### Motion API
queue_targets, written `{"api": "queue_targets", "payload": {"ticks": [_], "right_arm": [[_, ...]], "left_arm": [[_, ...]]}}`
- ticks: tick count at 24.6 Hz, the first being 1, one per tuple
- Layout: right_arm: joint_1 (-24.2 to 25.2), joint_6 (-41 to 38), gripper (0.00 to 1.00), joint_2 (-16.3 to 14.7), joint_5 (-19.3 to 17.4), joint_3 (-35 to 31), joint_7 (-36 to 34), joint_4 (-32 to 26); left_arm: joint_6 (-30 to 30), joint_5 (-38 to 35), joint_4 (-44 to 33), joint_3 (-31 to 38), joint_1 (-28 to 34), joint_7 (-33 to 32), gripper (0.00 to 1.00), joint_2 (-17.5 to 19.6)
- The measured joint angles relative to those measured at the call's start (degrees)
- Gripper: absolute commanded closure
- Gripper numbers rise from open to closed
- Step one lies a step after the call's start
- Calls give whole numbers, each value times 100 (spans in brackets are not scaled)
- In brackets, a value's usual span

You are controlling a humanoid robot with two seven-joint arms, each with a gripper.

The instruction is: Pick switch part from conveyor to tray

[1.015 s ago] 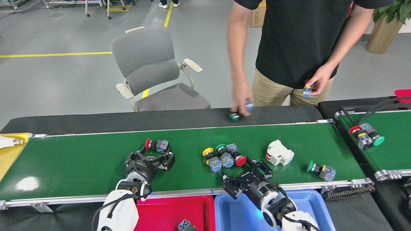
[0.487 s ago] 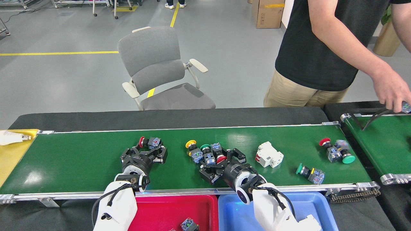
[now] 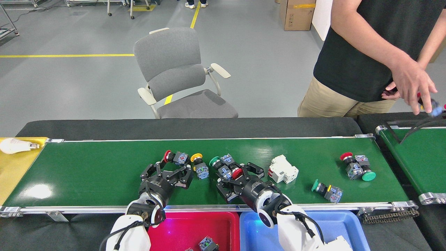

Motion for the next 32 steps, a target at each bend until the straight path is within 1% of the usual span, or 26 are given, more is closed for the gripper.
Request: {"api": "queue_targets", "payload": {"ticks": [1,2,3,4,5,8,12,14,16,18,19,21,22,23,24,26,27,29,32], "right_arm": [[260,-143,98,-104,1,0,-6,-347],[514,-361,96,-171,6,0,-11,-666],[739,-567,81,-197,23,1,-13,-926],[907,-759,43,-203,50,26,-14,-1100],[1023,-879,0,-203,75,116,-15,-1206],[1132,-1106,0,-202,104,496,-15,-1287],[1183,-1147,0,-202,109,545,-14,-1385],[1262,-1162,0,-200,97,579,-15,-1549],[1320,-1184,0,-200,68,536,-14,-1750],[1504,-1169,0,-197,50,147,-14,-1996],[1720,-1014,0,-171,49,-235,-14,-2174],[2232,-483,0,7,47,-858,1,-2524],[2526,-154,0,169,46,-1135,-19,-2706],[2811,203,0,294,45,-1378,-107,-2815],[3056,502,0,357,44,-1628,-262,-2867],[3403,1001,0,361,44,-2075,-743,-2893],[3532,1132,0,361,43,-2292,-918,-2895],[3590,1311,0,361,42,-2551,-1136,-2895],[3538,1422,0,361,43,-2607,-1217,-2894]], "left_arm": [[-399,-33,-311,44,296,-81,33,92],[-807,-55,-589,132,607,-170,25,130],[-1109,-68,-786,228,835,-238,13,126],[-1331,-69,-956,318,1051,-301,2,125],[-1478,-69,-1116,399,1211,-334,0,125],[-1692,-69,-1445,497,1562,-382,0,124],[-1785,-69,-1535,709,1687,-388,0,45],[-1406,-69,-1548,950,1672,-399,0,-40],[-886,-61,-1554,1192,1673,-406,0,-58],[-204,-56,-1570,1502,1686,-352,0,-78],[134,-48,-1572,1655,1700,-281,0,-78],[545,-15,-1569,1841,1722,-183,0,-77],[665,2,-1569,1908,1743,-133,0,-78],[735,8,-1567,1962,1773,-104,0,-78],[796,12,-1566,1990,1801,-85,0,-78],[859,17,-1568,2008,1845,-64,0,-78],[875,18,-1568,2006,1853,-58,0,-78],[890,12,-1568,1969,1840,-55,0,-85],[953,-69,-1513,1726,1532,-48,0,-101]]}}
